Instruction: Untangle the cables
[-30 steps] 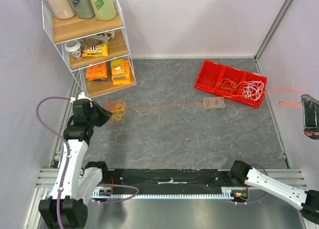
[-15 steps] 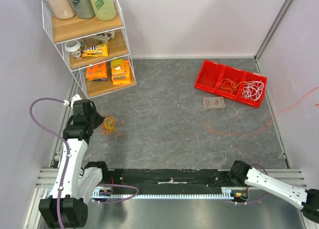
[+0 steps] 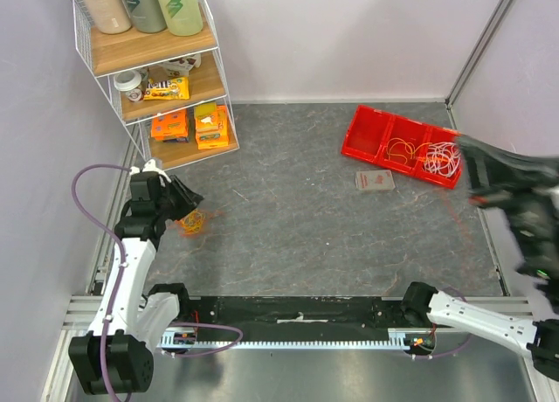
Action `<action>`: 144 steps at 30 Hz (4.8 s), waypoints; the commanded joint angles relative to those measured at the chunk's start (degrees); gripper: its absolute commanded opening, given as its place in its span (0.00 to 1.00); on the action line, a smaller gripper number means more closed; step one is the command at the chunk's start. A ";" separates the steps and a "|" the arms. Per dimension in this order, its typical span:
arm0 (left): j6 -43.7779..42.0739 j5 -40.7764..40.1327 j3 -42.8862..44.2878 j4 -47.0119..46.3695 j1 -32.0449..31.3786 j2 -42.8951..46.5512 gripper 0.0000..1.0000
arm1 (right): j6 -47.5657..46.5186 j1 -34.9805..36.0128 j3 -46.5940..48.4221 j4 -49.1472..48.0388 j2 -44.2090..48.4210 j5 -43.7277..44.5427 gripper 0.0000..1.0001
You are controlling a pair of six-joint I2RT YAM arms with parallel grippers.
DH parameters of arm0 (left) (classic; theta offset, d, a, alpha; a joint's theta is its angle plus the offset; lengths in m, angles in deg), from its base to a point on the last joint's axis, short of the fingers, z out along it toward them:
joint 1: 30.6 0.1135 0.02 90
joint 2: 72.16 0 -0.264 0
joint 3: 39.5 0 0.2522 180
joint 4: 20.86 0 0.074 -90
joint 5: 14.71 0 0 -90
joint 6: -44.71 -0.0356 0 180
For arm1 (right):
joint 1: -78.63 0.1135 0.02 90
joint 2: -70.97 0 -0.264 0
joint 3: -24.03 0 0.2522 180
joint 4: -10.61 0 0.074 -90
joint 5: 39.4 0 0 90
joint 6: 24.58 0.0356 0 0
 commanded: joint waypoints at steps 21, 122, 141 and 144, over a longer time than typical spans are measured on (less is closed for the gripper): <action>4.76 26.42 11.26 -22.89 -11.27 -6.61 0.61 | -14.18 -0.10 19.25 3.02 -32.86 17.84 0.00; -0.08 39.08 13.30 -50.32 -24.12 -23.76 0.02 | 2.76 -17.77 -38.09 -0.05 -20.86 -27.93 0.62; 0.36 39.78 13.03 -51.11 -23.60 -23.06 0.02 | 3.02 -17.50 -40.29 -4.36 -26.92 -37.26 0.53; 0.71 39.78 13.12 -51.11 -23.33 -22.80 0.02 | 3.72 -17.42 -41.17 -4.62 -26.21 -36.56 0.52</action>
